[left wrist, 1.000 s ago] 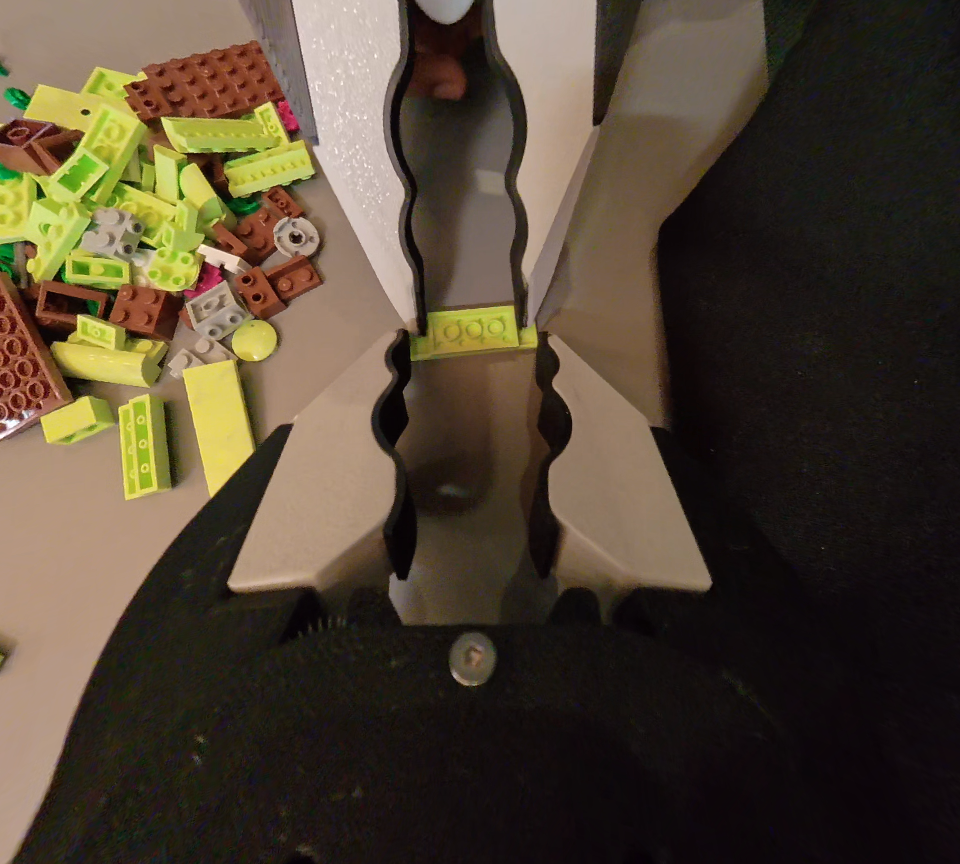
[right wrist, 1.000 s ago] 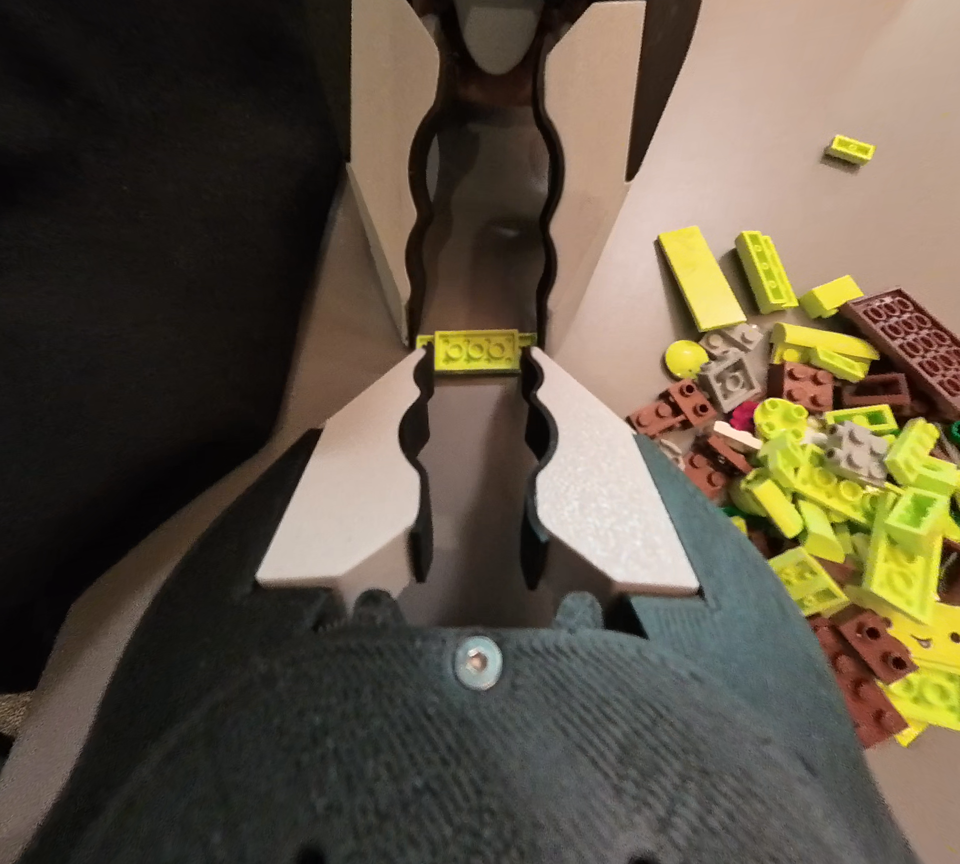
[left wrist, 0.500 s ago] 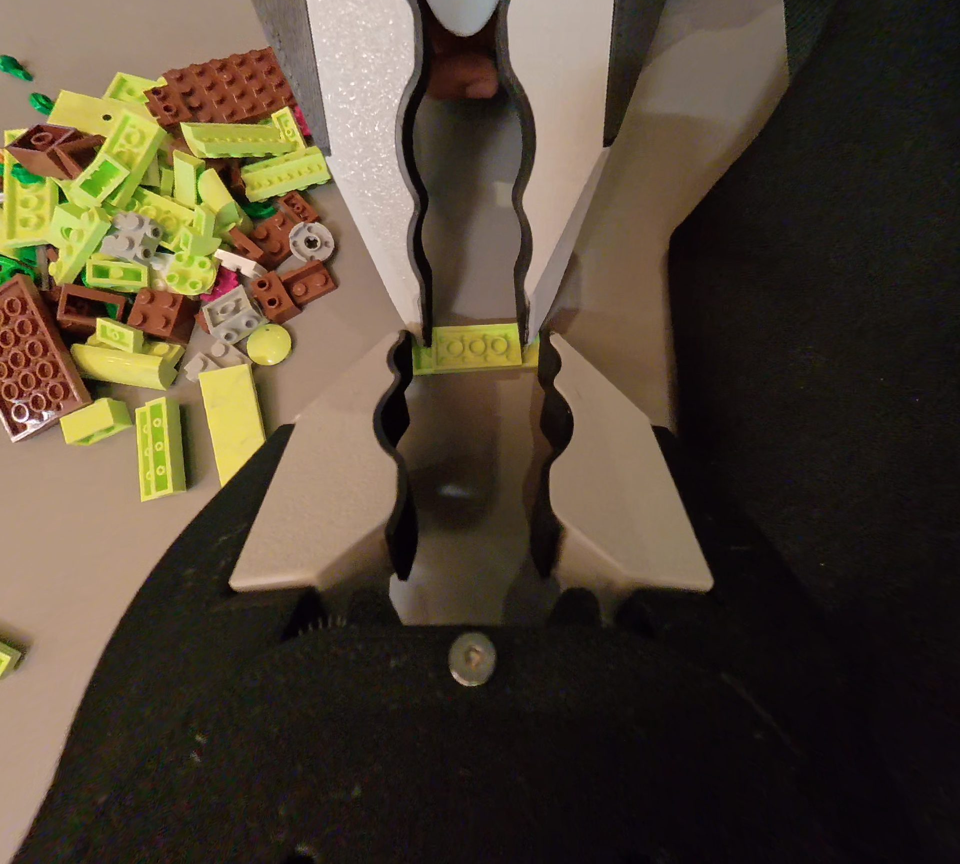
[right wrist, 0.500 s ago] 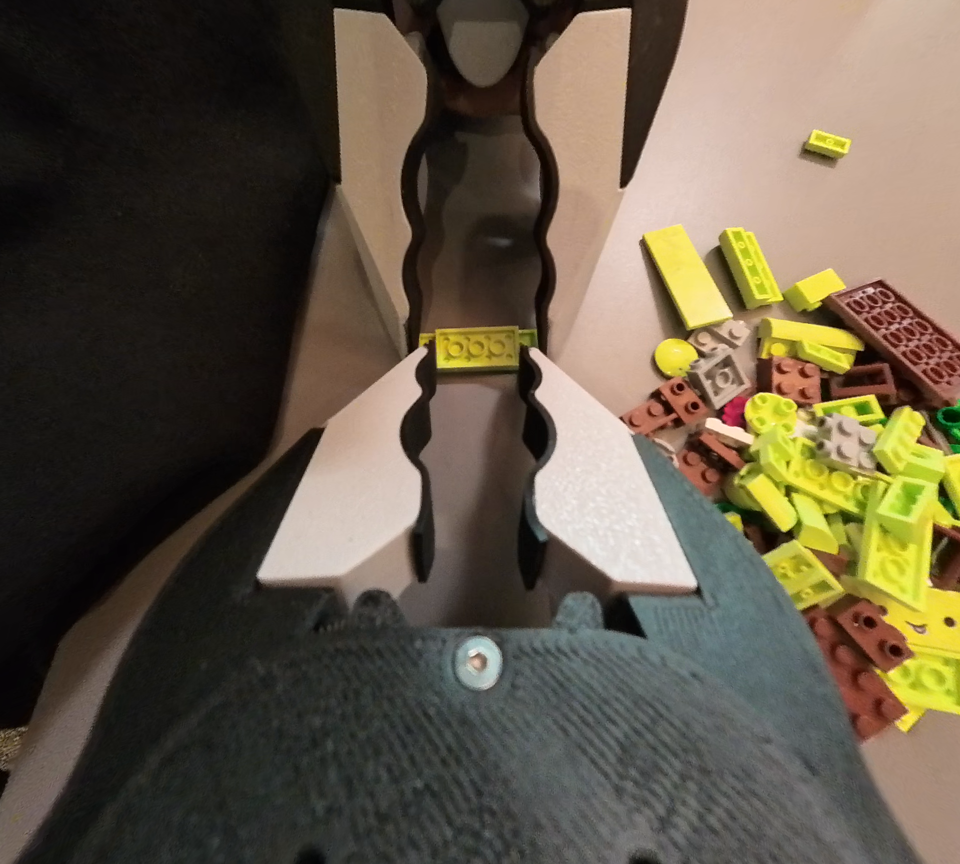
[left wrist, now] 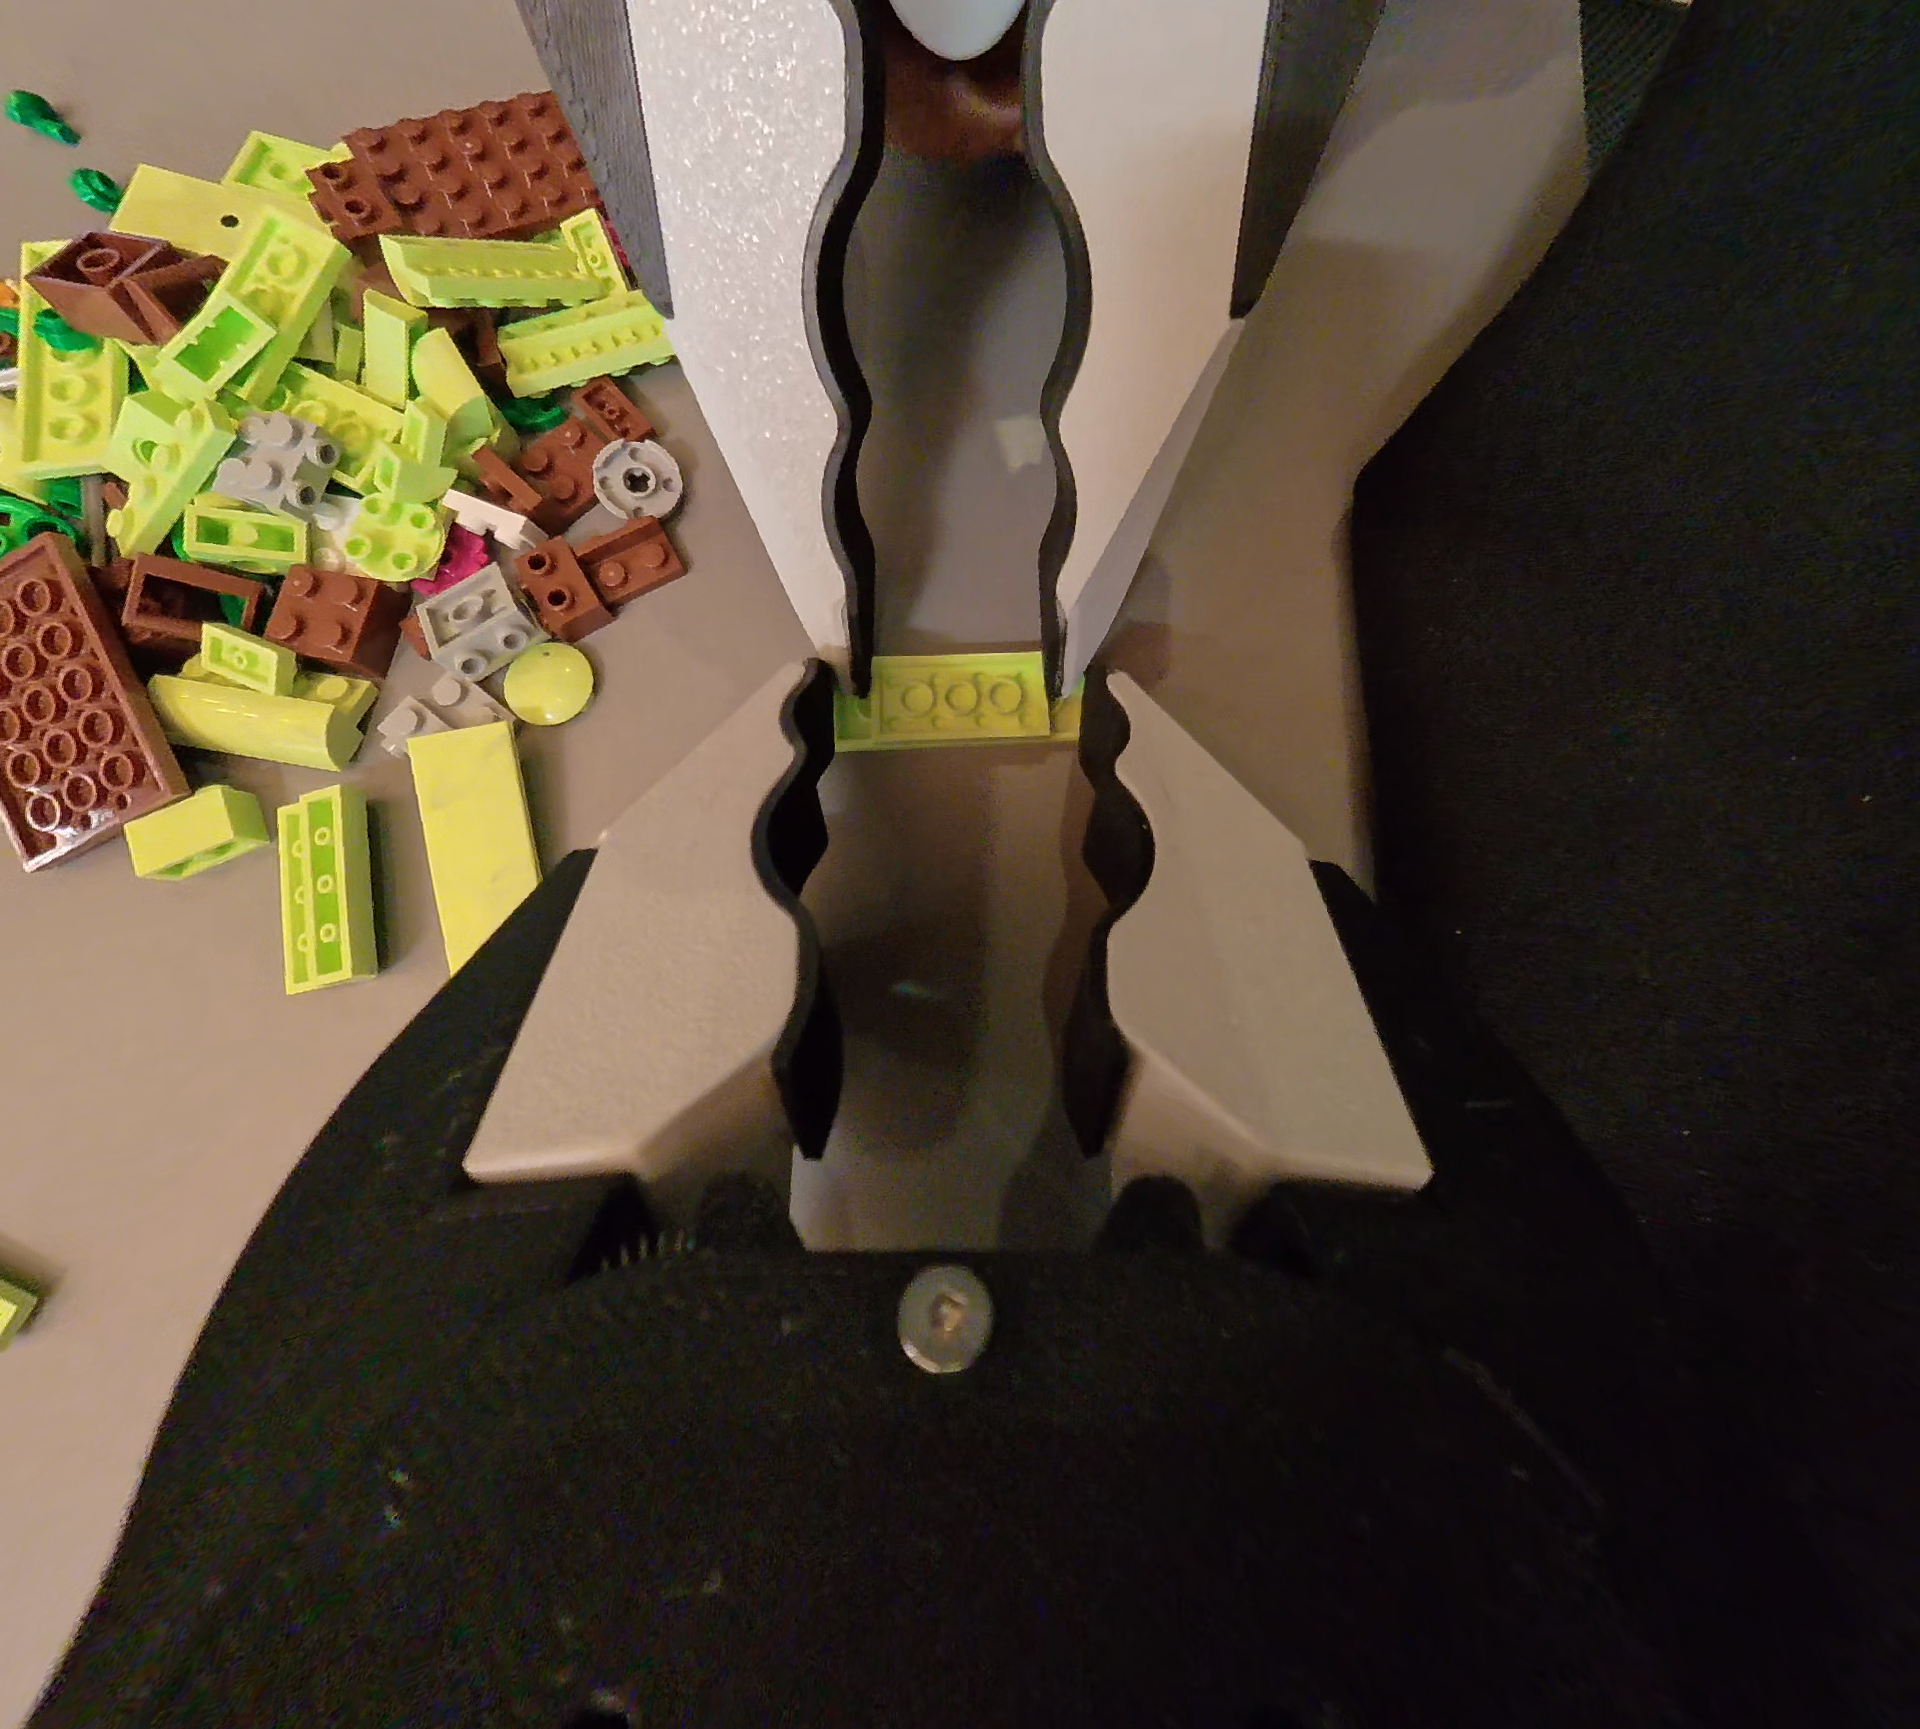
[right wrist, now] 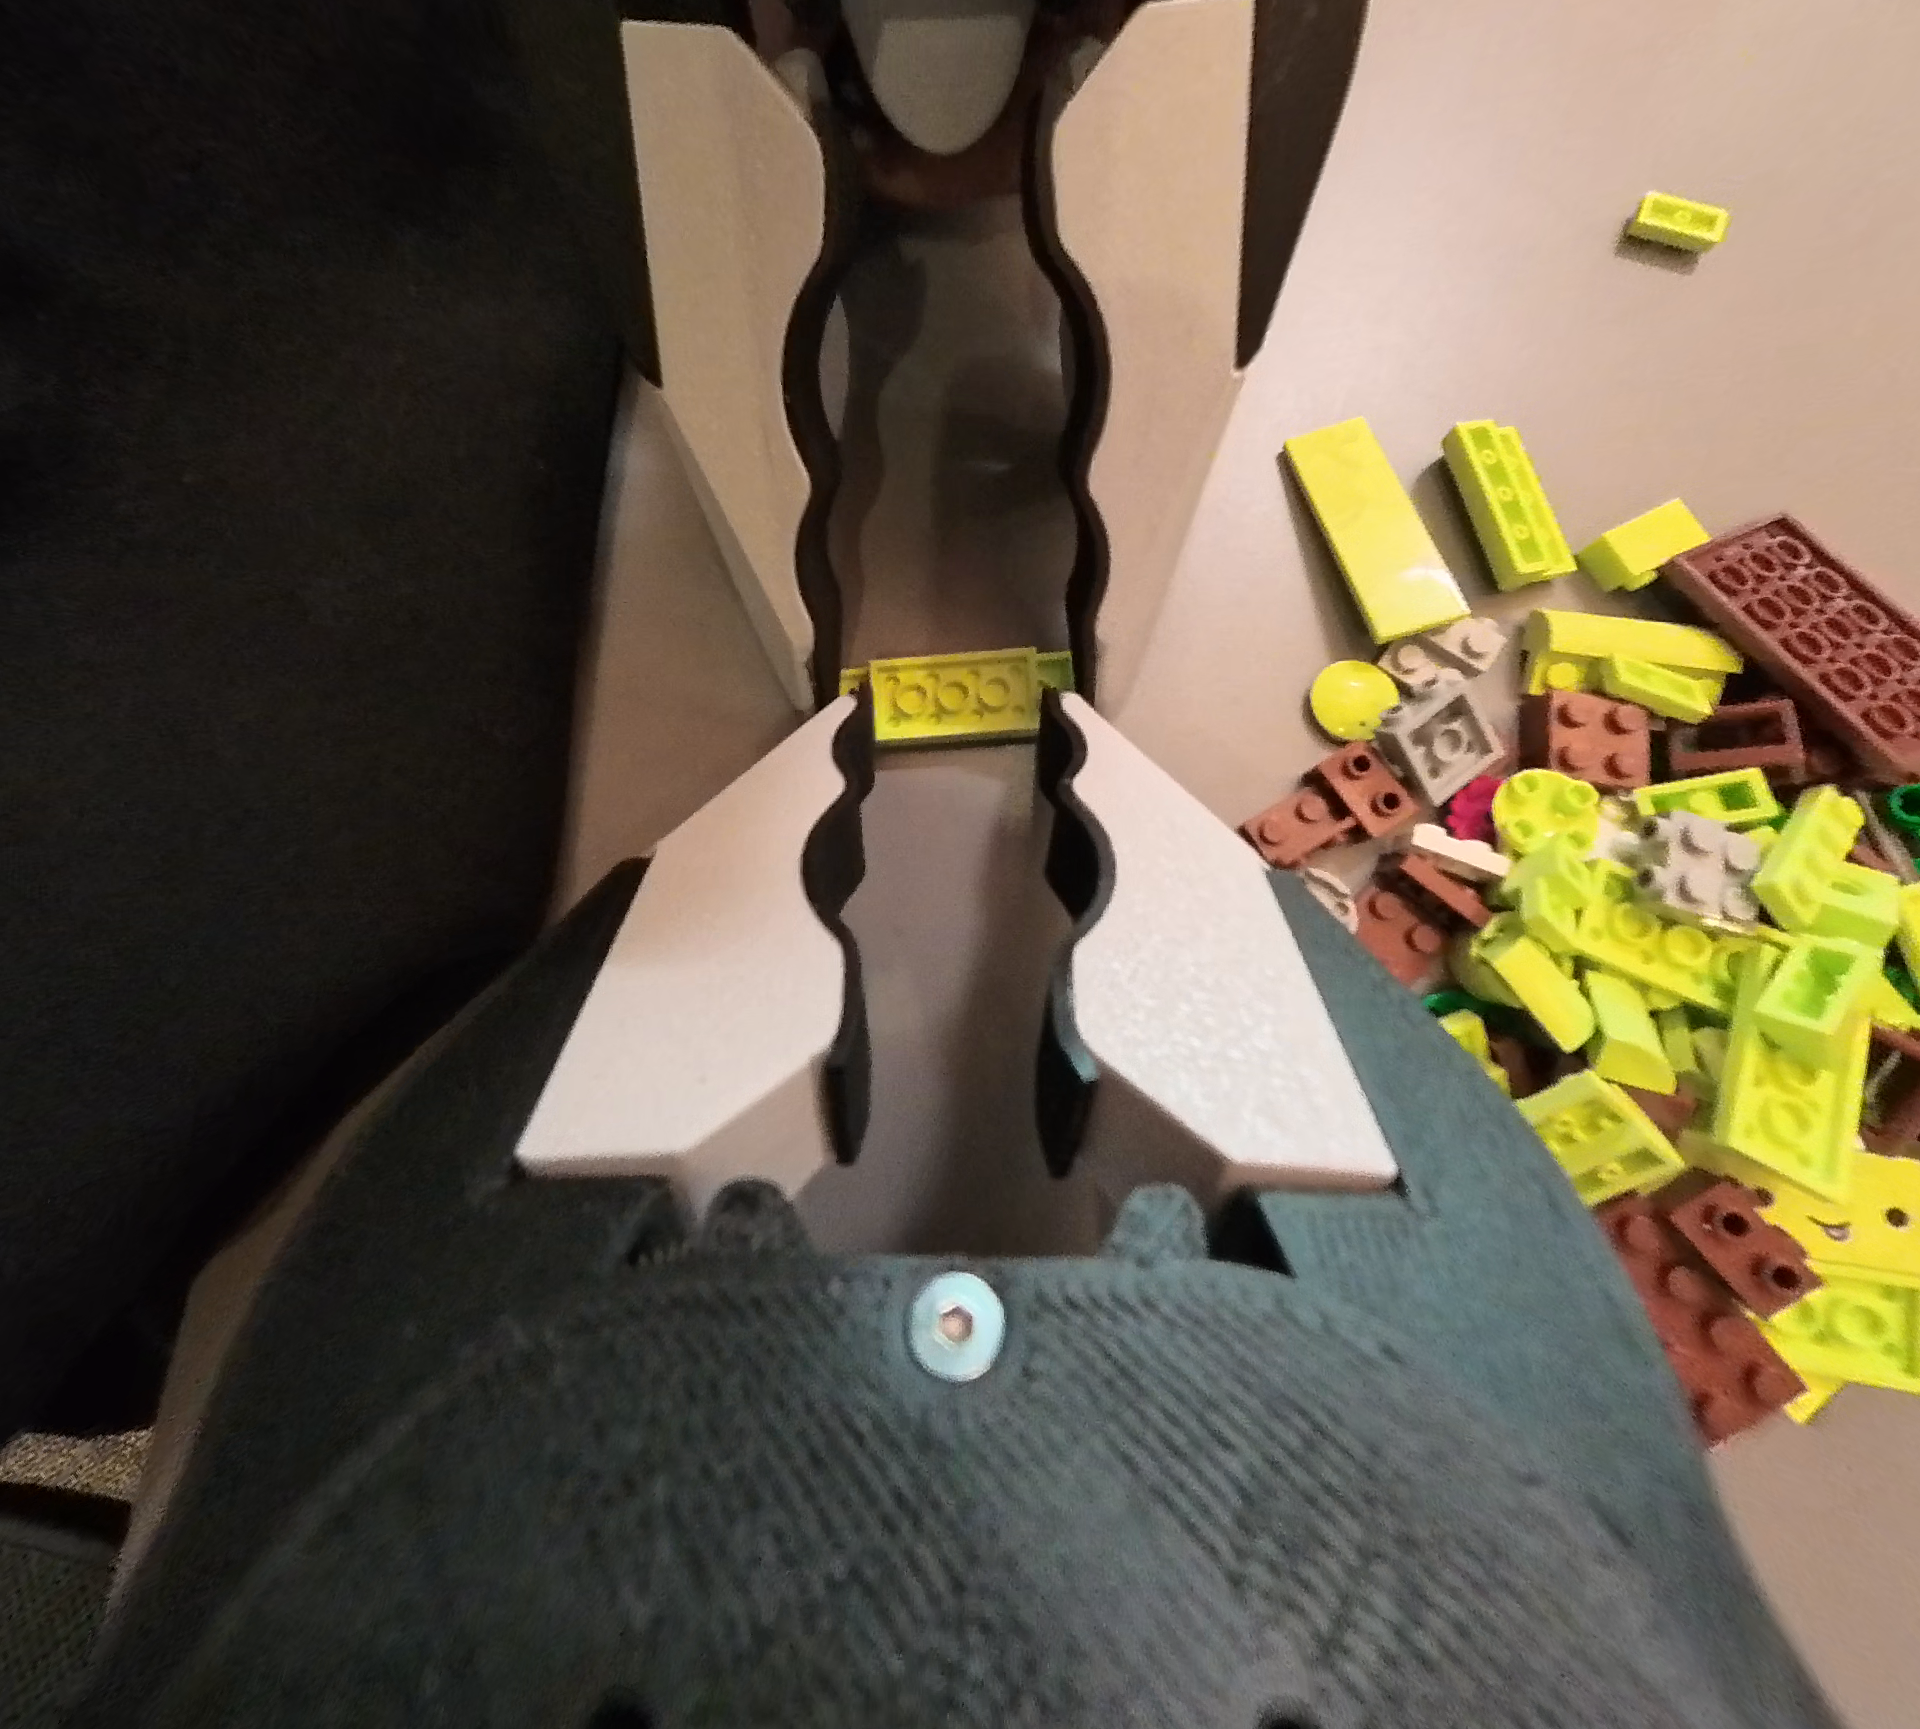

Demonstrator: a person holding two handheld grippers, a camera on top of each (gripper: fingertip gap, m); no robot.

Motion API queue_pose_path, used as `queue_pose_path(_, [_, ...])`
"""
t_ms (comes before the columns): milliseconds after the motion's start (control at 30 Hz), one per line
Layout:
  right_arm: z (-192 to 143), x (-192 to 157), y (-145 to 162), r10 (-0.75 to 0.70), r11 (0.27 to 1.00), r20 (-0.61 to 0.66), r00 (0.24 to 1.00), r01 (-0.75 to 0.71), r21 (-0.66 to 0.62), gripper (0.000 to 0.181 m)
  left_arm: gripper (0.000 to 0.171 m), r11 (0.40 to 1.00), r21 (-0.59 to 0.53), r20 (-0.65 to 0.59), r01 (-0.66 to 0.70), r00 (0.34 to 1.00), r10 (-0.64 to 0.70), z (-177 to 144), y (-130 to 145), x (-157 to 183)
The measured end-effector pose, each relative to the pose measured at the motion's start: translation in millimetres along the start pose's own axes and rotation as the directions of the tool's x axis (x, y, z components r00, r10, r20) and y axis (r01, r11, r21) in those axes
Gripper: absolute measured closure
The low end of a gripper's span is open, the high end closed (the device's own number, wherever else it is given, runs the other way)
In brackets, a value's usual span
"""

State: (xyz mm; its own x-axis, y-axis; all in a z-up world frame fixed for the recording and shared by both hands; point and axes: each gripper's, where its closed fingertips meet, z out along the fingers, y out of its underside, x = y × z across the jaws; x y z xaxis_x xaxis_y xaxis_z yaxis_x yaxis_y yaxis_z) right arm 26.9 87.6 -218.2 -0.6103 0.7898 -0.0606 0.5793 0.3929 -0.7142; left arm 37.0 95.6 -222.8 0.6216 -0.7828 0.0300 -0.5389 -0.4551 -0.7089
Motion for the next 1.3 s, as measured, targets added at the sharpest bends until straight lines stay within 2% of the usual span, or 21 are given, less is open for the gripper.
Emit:
queue_pose_path(167, [-1, 1, -2, 0.052, 0.996, 0.011, 0.999, -0.053, 0.071, 0.152, 0.124, 1.0, 0.0, -0.002, 0.006, 1.0, -0.006, 0, 0, 0])
queue_pose_path(433, [-4, 1, -4, 0.022, 0.996, -0.004, 1.0, -0.022, 0.082, 0.152, 0.123, 1.0, -0.003, -0.008, 0.016, 1.0, -0.016, 1, 1, 0])
queue_pose_path(467, [-6, 4, -5, 0.031, 0.995, -0.016, 0.999, -0.03, 0.094, 0.171, 0.123, 1.0, -0.003, -0.01, 0.017, 1.0, -0.017, 1, 1, 0])
queue_pose_path(500, [-15, 3, -18, 0.029, 0.981, -0.002, 1.0, -0.028, 0.19, 0.181, 0.123, 1.0, -0.004, -0.012, 0.017, 1.0, -0.017, 1, 0, 1])
queue_pose_path(533, [-29, -2, -38, 0.038, 0.947, 0.053, 0.998, -0.053, 0.317, 0.181, 0.123, 1.0, -0.005, -0.008, 0.015, 1.0, -0.015, 2, 0, 1])
queue_pose_path(567, [-33, -1, -39, 0.049, 0.951, 0.067, 0.997, -0.067, 0.303, 0.181, 0.123, 1.0, -0.006, -0.003, 0.017, 1.0, -0.017, 2, 0, 0])
queue_pose_path(633, [-21, 12, -7, -0.015, 0.996, -0.077, 0.997, 0.021, 0.083, 0.181, 0.122, 1.0, -0.005, 0.003, 0.021, 1.0, -0.021, 1, 0, -1])
queue_pose_path(667, [-18, 11, -1, -0.023, 0.998, -0.092, 0.996, 0.028, 0.057, 0.181, 0.122, 1.0, -0.005, 0.005, 0.022, 1.0, -0.022, 1, 0, -1])
queue_pose_path(800, [-26, 14, -19, 0.203, 0.958, -0.07, 0.977, -0.183, 0.223, 0.179, 0.122, 1.0, -0.007, 0.017, 0.012, 1.0, -0.012, 2, 0, -1])
queue_pose_path(833, [-24, 19, -14, 0.266, 0.947, -0.09, 0.96, -0.243, 0.208, 0.17, 0.123, 1.0, -0.007, 0.024, 0.007, 1.0, -0.007, 2, 0, -1])
queue_pose_path(900, [-16, 24, 1, 0.365, 0.925, -0.118, 0.923, -0.346, 0.157, 0.167, 0.123, 1.0, -0.008, 0.034, 0.003, 0.999, -0.003, 2, 0, -2])
queue_pose_path(1033, [-13, 18, -4, 0.475, 0.867, -0.1, 0.874, -0.447, 0.219, 0.167, 0.122, 1.0, -0.008, 0.057, 0.008, 0.998, -0.008, 3, -1, -2])
queue_pose_path(1167, [-13, 18, -6, 0.427, 0.893, -0.166, 0.889, -0.386, 0.231, 0.168, 0.122, 1.0, -0.008, 0.06, 0.011, 0.998, -0.01, 3, -1, -2])
queue_pose_path(1300, [-7, 4, -17, 0.189, 0.969, -0.174, 0.966, -0.155, 0.194, 0.159, 0.122, 1.0, -0.005, 0.034, 0.019, 0.999, -0.019, 3, -1, 0])
